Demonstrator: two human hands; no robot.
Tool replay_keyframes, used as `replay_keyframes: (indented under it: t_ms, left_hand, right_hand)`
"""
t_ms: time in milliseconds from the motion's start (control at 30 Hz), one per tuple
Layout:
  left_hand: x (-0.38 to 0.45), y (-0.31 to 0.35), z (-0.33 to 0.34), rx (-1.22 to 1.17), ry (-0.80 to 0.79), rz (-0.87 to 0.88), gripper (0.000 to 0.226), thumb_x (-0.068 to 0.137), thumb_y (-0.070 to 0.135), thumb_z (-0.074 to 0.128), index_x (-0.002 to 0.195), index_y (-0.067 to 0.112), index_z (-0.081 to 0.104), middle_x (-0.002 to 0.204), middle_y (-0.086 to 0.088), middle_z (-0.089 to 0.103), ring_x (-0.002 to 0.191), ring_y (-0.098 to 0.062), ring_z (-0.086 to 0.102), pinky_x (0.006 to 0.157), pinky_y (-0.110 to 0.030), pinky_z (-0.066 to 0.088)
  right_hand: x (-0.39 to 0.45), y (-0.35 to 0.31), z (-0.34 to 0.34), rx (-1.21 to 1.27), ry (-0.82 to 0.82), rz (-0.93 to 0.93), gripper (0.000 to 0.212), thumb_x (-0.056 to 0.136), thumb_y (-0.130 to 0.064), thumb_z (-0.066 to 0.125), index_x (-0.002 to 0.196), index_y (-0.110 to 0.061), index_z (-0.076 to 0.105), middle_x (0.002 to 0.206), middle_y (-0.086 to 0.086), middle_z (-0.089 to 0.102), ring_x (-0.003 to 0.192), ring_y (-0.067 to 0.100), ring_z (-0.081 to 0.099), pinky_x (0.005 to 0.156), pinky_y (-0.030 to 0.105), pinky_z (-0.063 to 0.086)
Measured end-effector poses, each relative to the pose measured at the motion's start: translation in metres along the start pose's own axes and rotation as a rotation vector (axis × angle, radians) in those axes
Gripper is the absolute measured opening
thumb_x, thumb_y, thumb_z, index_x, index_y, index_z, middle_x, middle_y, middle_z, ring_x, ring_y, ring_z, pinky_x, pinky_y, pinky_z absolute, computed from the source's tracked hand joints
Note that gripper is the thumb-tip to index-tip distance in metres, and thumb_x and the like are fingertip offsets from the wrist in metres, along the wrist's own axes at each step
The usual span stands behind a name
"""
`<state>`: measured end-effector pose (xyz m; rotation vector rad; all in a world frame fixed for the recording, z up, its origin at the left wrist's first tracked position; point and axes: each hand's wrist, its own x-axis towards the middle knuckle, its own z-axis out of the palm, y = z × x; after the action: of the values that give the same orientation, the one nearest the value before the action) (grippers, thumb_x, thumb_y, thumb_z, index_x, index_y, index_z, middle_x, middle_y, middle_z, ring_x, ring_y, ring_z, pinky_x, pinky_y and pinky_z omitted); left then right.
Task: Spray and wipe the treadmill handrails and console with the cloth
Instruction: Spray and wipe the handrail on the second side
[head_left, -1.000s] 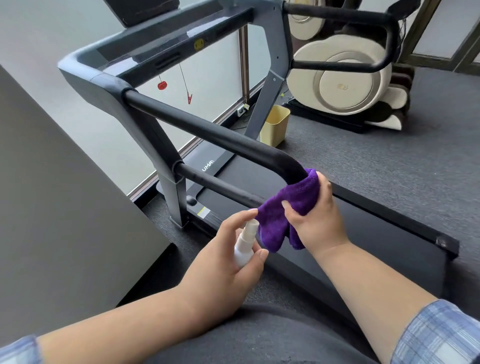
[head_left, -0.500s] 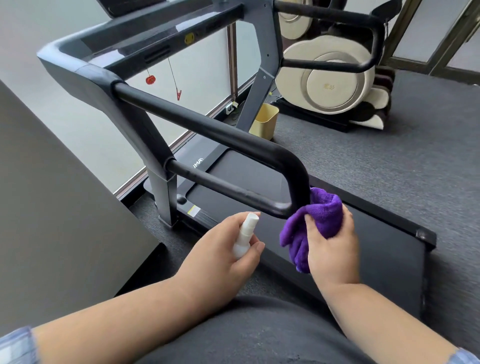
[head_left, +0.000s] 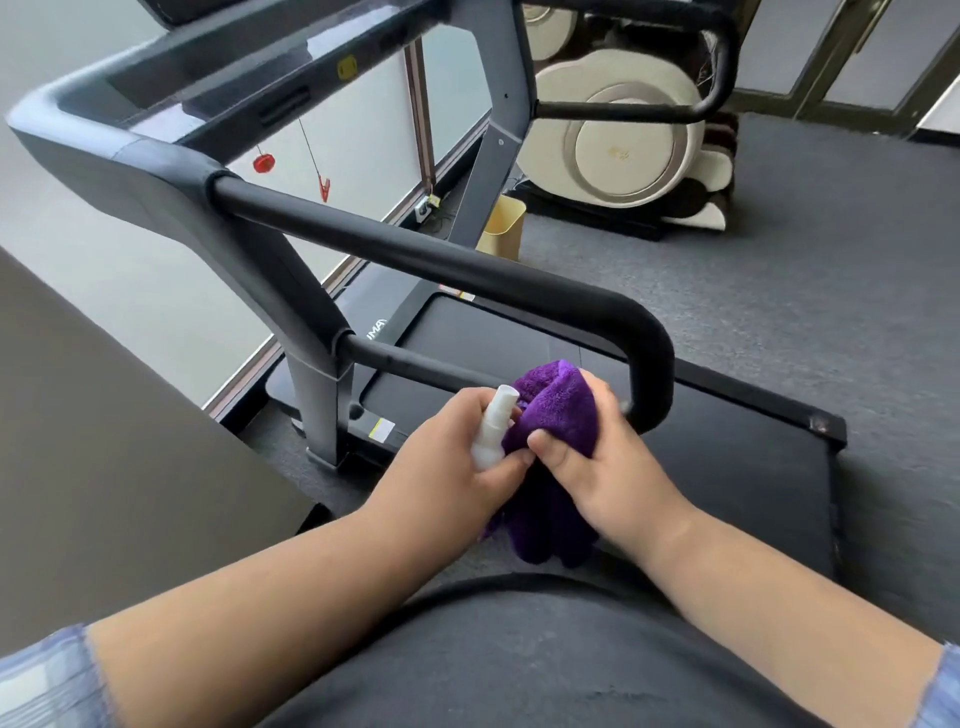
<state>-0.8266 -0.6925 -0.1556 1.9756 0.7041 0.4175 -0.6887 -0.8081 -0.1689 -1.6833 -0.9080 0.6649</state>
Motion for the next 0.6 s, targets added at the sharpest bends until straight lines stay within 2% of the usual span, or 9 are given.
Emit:
replay_keyframes:
  t_ms: [67,133,167,233,333,400,433,500,600]
  left_hand:
    - [0.003,-0.008,-0.017,-0.061,-0.006,-0.017,0.025,0.08,0.039,0.068,0.1,0.047,0.057,0.086,0.026,0.068,0.07,0.004,0.064,0.055,-0.012,0.046]
    - [0.007,-0.017,-0.034,-0.13,0.004,-0.036,0.023,0.078,0.04,0.066,0.099,0.045,0.058,0.086,0.018,0.07,0.073,-0.004,0.067,0.06,-0.027,0.056]
    - [0.01,-0.021,-0.043,-0.171,0.006,-0.045,0.022,0.077,0.04,0.067,0.097,0.045,0.058,0.084,0.014,0.07,0.072,-0.009,0.068,0.062,-0.035,0.058]
    - [0.016,-0.03,-0.06,-0.23,0.007,-0.039,0.021,0.078,0.036,0.068,0.093,0.047,0.058,0.078,0.013,0.068,0.07,-0.013,0.067,0.068,-0.041,0.059]
    - [0.027,-0.041,-0.084,-0.296,0.003,-0.047,0.022,0.078,0.032,0.069,0.089,0.048,0.057,0.073,0.009,0.068,0.067,-0.016,0.067,0.067,-0.038,0.059]
    - [0.034,-0.047,-0.099,-0.337,-0.005,-0.058,0.022,0.078,0.03,0.069,0.089,0.045,0.058,0.072,0.008,0.068,0.064,-0.014,0.067,0.064,-0.035,0.059]
    - [0.038,-0.051,-0.105,-0.349,-0.013,-0.06,0.022,0.08,0.028,0.07,0.09,0.044,0.058,0.073,0.008,0.069,0.064,-0.013,0.067,0.063,-0.033,0.059]
    - [0.044,-0.059,-0.116,-0.366,-0.039,-0.053,0.025,0.087,0.021,0.072,0.093,0.04,0.058,0.072,0.008,0.069,0.065,-0.013,0.068,0.063,-0.032,0.06]
    - [0.051,-0.069,-0.133,-0.319,-0.085,-0.033,0.029,0.091,0.017,0.071,0.095,0.043,0.058,0.072,0.009,0.069,0.065,-0.015,0.069,0.064,-0.03,0.06]
  right_hand:
    - [0.009,-0.004,0.012,-0.072,-0.061,0.017,0.101,0.067,-0.085,0.06,0.146,-0.028,0.035,0.129,-0.032,0.053,0.122,-0.013,0.048,0.099,0.007,0.037]
    - [0.022,-0.008,0.022,-0.16,-0.087,0.061,0.11,0.061,-0.092,0.054,0.149,-0.031,0.031,0.142,-0.017,0.048,0.13,-0.004,0.045,0.108,0.017,0.035]
    - [0.029,-0.009,0.027,-0.198,-0.086,0.091,0.107,0.064,-0.091,0.054,0.15,-0.031,0.031,0.145,-0.012,0.046,0.132,0.0,0.044,0.109,0.021,0.033]
    - [0.039,-0.01,0.035,-0.214,-0.074,0.173,0.092,0.075,-0.083,0.053,0.15,-0.033,0.032,0.15,-0.007,0.043,0.13,0.002,0.043,0.106,0.021,0.032]
    - [0.043,-0.01,0.053,-0.146,-0.055,0.259,0.085,0.078,-0.08,0.051,0.149,-0.035,0.035,0.154,-0.006,0.039,0.132,0.005,0.043,0.105,0.024,0.034]
    - [0.042,-0.012,0.074,-0.194,-0.087,0.24,0.089,0.071,-0.082,0.061,0.146,-0.04,0.037,0.152,-0.015,0.038,0.137,-0.002,0.036,0.109,0.021,0.031]
    - [0.041,-0.014,0.087,-0.22,-0.11,0.224,0.088,0.066,-0.077,0.069,0.143,-0.045,0.039,0.147,-0.023,0.04,0.133,-0.01,0.035,0.105,0.013,0.031]
    - [0.043,-0.013,0.11,-0.217,-0.119,0.194,0.073,0.067,-0.051,0.086,0.128,-0.056,0.046,0.127,-0.038,0.052,0.116,-0.024,0.042,0.088,-0.002,0.034]
    - [0.049,-0.007,0.127,-0.199,-0.023,0.23,0.054,0.082,-0.019,0.08,0.113,-0.054,0.053,0.105,-0.037,0.064,0.098,-0.017,0.059,0.077,0.008,0.044]
